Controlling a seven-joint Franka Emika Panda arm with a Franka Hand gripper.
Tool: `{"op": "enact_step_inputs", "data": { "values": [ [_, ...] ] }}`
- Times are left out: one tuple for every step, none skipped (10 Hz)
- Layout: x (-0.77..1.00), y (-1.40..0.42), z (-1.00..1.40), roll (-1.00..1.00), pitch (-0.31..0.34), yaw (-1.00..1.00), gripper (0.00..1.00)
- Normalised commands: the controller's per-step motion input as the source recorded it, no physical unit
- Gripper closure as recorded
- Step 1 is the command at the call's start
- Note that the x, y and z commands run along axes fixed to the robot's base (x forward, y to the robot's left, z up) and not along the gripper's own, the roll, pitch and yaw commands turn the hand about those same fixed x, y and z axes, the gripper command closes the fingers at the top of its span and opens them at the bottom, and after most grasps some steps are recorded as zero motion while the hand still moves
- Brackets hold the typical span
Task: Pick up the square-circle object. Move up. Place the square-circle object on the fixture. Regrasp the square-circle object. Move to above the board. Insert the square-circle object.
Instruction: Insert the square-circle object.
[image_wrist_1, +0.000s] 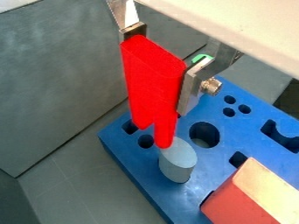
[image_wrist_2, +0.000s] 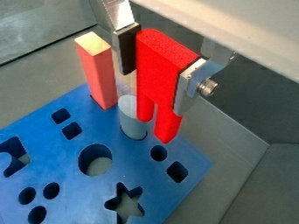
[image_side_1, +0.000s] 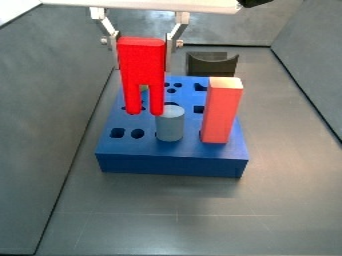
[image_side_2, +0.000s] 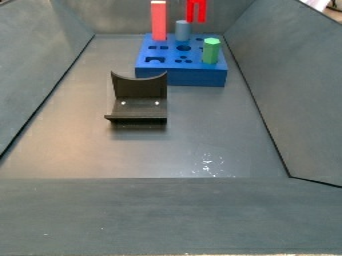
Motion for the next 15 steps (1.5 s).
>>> {"op": "enact_step_inputs", "data": {
  "values": [
    [0.00, 0.01, -0.15, 0.00, 0.000, 0.00, 1.00],
    [-0.39, 0.21, -0.34, 0.01, 0.000, 0.00, 1.00],
    [-0.74, 0.25, -0.19, 0.00, -0.019, -0.10, 1.00],
    [-0.43, 0.05, 0.00, -0.01, -0.017, -0.12, 1.00],
    [-0.15, 0.00, 0.00, -0.01, -0.049, -0.06, 1.00],
    [0.00, -0.23, -0.30, 0.00, -0.046, -0.04, 1.00],
    [0.11, -0.22, -0.55, 0.00, -0.060, 0.00, 1.00],
    [0.00, 0.00, -0.09, 0.00, 0.000, 0.00, 1.00],
    [0.00, 0.00, -0.47, 0.02, 0.000, 0.01, 1.00],
    [0.00, 0.03, -0.11, -0.01, 0.000, 0.00, 1.00],
    [-0.01, 0.00, -0.03, 0.00, 0.000, 0.00, 1.00],
    [-0.04, 0.00, -0.09, 0.00, -0.013, 0.00, 1.00],
    [-0.07, 0.00, -0.25, 0.00, -0.036, 0.00, 1.00],
    [0.00, 0.00, -0.47, 0.00, -0.009, 0.01, 1.00],
    [-0.01, -0.07, -0.51, 0.00, -0.039, 0.03, 1.00]
  ]
}}
